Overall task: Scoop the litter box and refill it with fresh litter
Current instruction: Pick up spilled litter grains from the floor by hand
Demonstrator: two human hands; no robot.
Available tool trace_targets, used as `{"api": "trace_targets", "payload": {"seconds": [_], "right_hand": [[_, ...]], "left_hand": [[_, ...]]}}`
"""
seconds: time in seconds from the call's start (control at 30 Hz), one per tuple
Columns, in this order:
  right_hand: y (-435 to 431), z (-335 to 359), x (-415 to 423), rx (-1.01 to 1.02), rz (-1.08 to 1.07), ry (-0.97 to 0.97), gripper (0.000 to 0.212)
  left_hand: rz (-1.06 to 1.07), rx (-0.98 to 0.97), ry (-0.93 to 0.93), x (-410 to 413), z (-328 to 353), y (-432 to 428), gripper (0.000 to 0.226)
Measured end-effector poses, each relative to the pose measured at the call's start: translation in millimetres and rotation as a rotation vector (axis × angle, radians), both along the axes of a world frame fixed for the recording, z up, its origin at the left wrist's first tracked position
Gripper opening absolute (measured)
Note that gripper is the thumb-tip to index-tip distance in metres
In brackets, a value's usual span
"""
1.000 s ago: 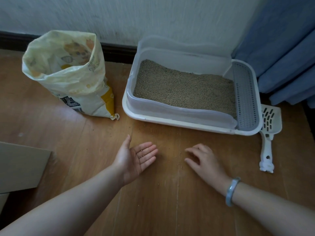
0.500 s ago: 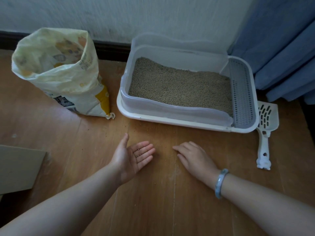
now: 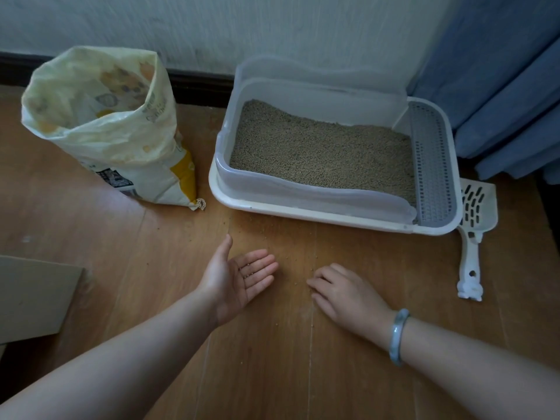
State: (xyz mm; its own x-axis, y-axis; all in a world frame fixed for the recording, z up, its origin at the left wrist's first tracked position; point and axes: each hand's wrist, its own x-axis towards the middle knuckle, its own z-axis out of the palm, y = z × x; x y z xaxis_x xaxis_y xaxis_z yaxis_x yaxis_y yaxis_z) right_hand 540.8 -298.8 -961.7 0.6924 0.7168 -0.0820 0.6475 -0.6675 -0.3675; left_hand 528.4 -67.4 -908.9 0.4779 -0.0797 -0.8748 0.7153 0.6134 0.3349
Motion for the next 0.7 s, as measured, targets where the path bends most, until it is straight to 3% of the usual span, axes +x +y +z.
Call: {"api": "trace_targets", "payload": {"seconds": [0.43,0.7], "right_hand": [[-1.9,-6.6,2.4,-0.086,0.135,-0.131,0.011],[1.3,-8.9,0.8,-0.015,0.099,-0.131,0.018]], "left_hand": [[-0.03,0.009,-0.014,0.4,0.5,-6.7,0.07],[-0.052,0.019,-0.016,-0.6,1.2,-12.7,0.069]]}}
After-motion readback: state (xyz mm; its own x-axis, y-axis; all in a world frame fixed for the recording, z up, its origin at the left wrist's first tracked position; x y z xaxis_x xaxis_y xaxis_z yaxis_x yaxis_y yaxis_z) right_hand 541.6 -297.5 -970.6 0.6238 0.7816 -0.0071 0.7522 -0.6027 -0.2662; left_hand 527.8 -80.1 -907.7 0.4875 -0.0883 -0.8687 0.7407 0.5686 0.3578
